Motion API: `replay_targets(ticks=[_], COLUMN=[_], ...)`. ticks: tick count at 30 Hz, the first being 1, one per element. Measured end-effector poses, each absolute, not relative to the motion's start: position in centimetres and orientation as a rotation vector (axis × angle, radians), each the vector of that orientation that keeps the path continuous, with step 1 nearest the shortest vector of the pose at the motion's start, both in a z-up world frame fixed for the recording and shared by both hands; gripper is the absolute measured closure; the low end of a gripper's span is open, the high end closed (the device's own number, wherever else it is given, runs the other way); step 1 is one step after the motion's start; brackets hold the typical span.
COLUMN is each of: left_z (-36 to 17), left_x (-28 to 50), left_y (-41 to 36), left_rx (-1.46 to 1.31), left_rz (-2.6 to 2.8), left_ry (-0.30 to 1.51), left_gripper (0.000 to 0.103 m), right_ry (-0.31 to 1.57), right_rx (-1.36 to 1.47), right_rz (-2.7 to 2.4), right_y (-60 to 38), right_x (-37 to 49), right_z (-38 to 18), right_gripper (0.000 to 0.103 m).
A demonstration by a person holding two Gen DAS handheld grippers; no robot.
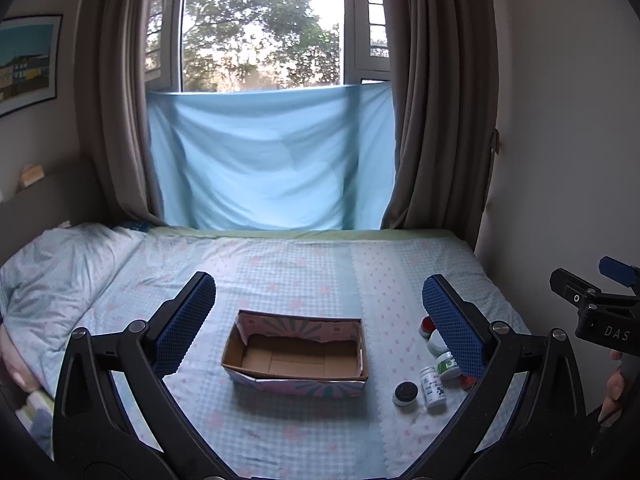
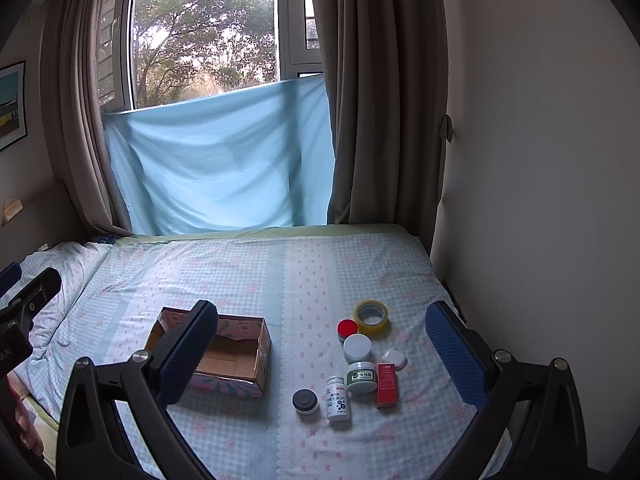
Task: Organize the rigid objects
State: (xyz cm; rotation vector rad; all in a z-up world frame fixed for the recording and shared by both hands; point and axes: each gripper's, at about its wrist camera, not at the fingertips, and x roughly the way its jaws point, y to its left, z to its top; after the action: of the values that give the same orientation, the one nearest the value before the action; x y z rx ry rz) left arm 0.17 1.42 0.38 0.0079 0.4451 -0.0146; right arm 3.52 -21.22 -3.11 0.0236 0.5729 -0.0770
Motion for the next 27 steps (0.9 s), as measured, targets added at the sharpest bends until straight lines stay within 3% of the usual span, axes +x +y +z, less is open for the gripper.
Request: replay_targets(ticks=[8,14,27], left_z=[0.0,-2.3,-18.2], left_x=[2.1,8.5,25.8], left_y=[1.0,-1.4,-16.8], left_rx=[0.049,0.122,0.231], left_rz=[-0.039,-0.199,-0.503], left_ry=[0.515,0.645,1.002], left_gripper=[0.0,0.0,0.0], right_ry=[0.585,0.663,0.899], right_rx=[0.032,0.075,0.141], right_rz=[-0.094,-0.171,-0.394], right_y=[-21.6,-23.2,-30.6], right_x=[3.8,5.4,11.1], right_z=[-3.2,-5.6,-19.9], right_gripper=[0.0,0.0,0.0])
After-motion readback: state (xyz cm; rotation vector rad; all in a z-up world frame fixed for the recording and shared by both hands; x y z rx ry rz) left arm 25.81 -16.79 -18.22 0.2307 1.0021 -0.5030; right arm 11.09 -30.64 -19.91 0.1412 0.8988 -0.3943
